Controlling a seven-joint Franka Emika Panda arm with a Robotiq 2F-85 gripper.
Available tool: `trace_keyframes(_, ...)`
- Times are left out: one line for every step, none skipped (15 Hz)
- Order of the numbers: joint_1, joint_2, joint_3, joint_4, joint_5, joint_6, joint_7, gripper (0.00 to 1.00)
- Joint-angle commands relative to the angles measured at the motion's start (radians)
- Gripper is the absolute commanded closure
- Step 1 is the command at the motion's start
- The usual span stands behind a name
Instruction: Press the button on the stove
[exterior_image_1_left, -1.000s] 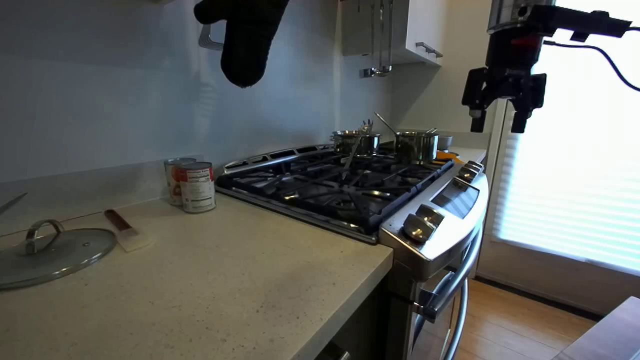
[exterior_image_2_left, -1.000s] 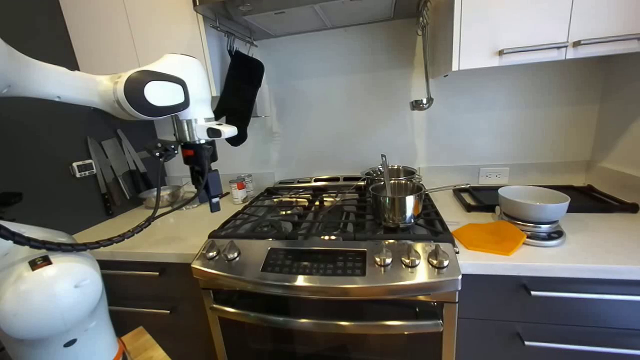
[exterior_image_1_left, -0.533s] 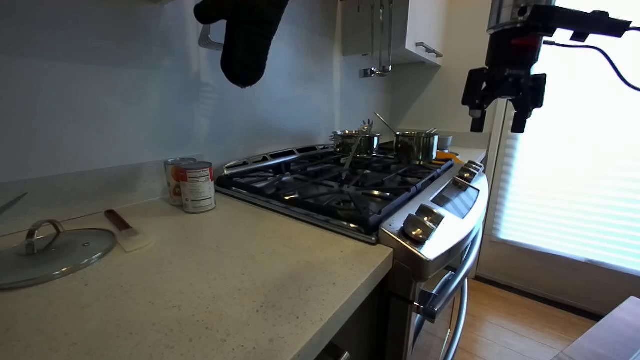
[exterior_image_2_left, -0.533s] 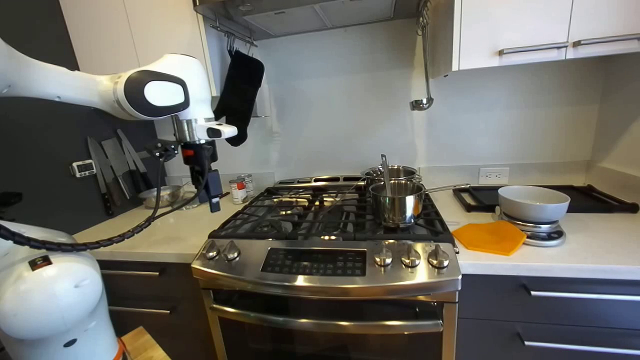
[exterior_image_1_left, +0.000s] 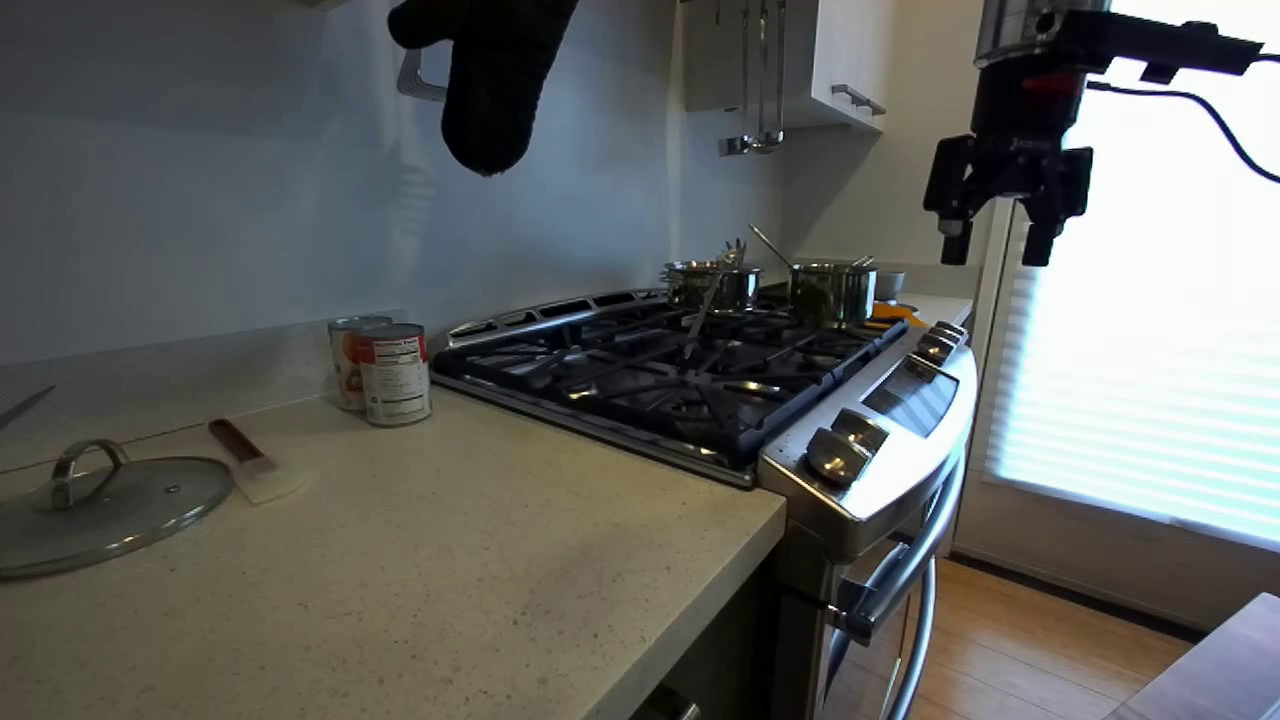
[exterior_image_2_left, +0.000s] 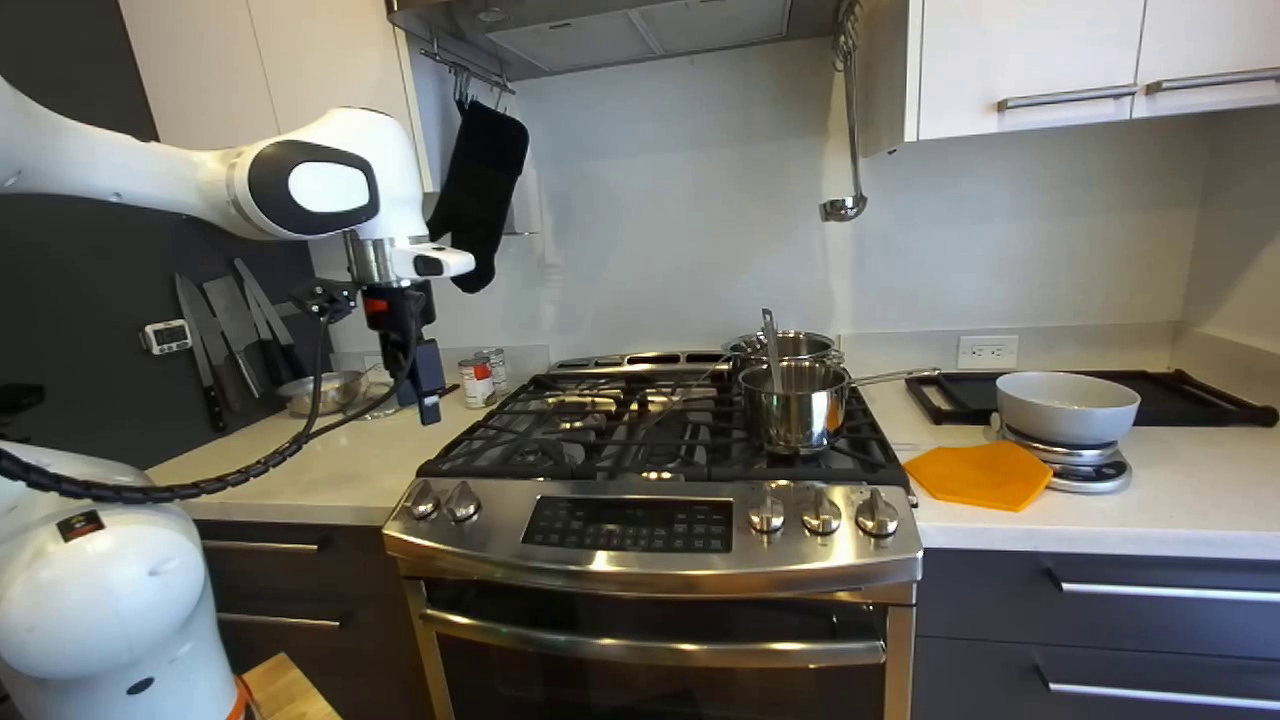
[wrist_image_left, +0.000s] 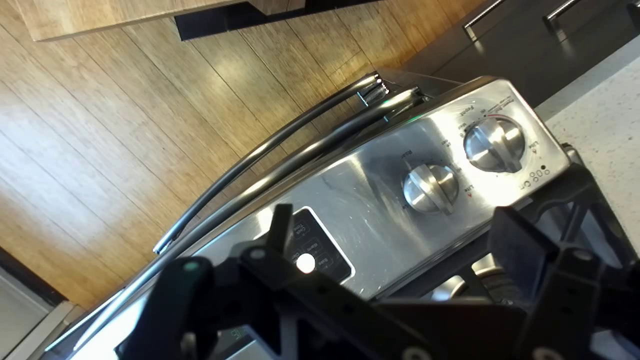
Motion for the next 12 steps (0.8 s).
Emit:
trace_keyframes(-0.004,0.0,0.003,0.002,0.002,-0.003,-0.003,0.0)
trace_keyframes(-0.021,0.01,0.013,0.0,0.012,0.031,0.04,0.0)
trace_keyframes(-0.035,0.013,0.017,-0.011,0.021,0.091,0.071,0.0)
trace_keyframes(-0.052,0.019,0.022,-0.016,0.018,0.138,0.102,0.0)
trace_keyframes(-0.072,0.024,0.023,-0.028,0.01,0.206,0.129,0.0)
trace_keyframes(-0.091,0.034,0.026,-0.03,0.003,0.252,0.16,0.0)
trace_keyframes(-0.119,0.044,0.031,-0.031,-0.011,0.289,0.192,0.0)
trace_keyframes(-0.146,0.053,0.035,-0.038,-0.025,0.329,0.221,0.0)
trace_keyframes(-0.176,0.063,0.039,-0.046,-0.041,0.37,0.251,0.0)
trace_keyframes(-0.205,0.072,0.039,-0.055,-0.053,0.402,0.28,0.0)
trace_keyframes(-0.236,0.083,0.045,-0.063,-0.07,0.435,0.312,0.0)
trace_keyframes(-0.261,0.103,0.039,-0.061,-0.085,0.455,0.324,0.0)
